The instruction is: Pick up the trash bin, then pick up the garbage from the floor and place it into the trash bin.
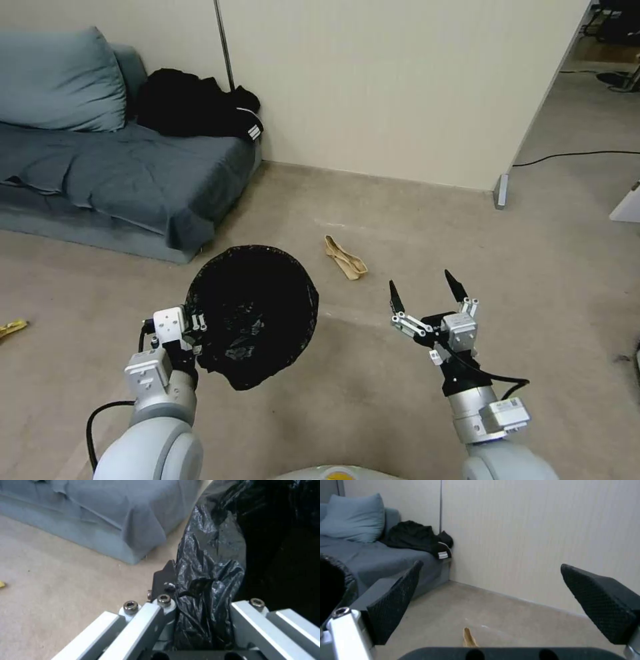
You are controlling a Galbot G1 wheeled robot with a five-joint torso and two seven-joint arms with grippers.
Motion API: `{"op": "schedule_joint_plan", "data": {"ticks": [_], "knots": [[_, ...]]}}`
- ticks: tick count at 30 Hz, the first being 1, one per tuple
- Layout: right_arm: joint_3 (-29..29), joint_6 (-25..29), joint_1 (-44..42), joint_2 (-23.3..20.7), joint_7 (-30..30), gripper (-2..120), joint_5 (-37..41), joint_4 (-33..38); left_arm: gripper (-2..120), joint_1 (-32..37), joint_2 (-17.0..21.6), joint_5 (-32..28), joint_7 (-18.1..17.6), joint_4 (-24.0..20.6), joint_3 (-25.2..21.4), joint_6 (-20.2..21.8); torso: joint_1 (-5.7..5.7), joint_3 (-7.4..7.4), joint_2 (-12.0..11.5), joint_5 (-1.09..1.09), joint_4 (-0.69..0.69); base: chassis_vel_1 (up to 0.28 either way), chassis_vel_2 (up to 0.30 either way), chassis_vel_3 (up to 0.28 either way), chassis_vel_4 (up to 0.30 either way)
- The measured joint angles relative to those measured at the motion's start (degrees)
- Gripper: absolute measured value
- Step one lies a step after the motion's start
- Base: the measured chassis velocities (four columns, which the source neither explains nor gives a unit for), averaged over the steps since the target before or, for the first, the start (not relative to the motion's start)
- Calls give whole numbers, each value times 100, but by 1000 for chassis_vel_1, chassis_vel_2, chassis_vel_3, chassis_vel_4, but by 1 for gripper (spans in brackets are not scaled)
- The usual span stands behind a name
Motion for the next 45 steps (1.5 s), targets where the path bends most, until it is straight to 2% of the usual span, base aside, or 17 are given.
{"op": "schedule_joint_plan", "data": {"ticks": [5, 16, 24, 31, 45], "knots": [[-84, -126, 434, -334, 73, 100, 276, -124, 4, 154, -129, 121, 118, 90, -83, -157, 0, 0, 0, 0, 0, -95, 88, 96, -92], [-271, -238, 465, -293, 63, 100, 314, -48, 4, 240, -294, 295, 188, 109, 21, -192, 0, 0, 0, -3, -2, -153, 154, 150, -150], [-316, -257, 377, -201, 39, 100, 157, -186, 4, 22, -112, 161, 128, 169, 43, -68, 0, 0, 0, 1, -2, -181, 184, 179, -188], [-352, -242, 284, 140, -53, 100, -84, -397, 3, -258, 237, 77, 28, 261, 67, 65, 0, 0, 0, -2, -2, -168, 165, 177, -180], [-586, 265, 350, 311, -251, 100, -625, -979, 3, -273, 293, 110, -47, 469, 65, -46, 1, 1, 0, -2, -1, -172, 170, 173, -172]]}}
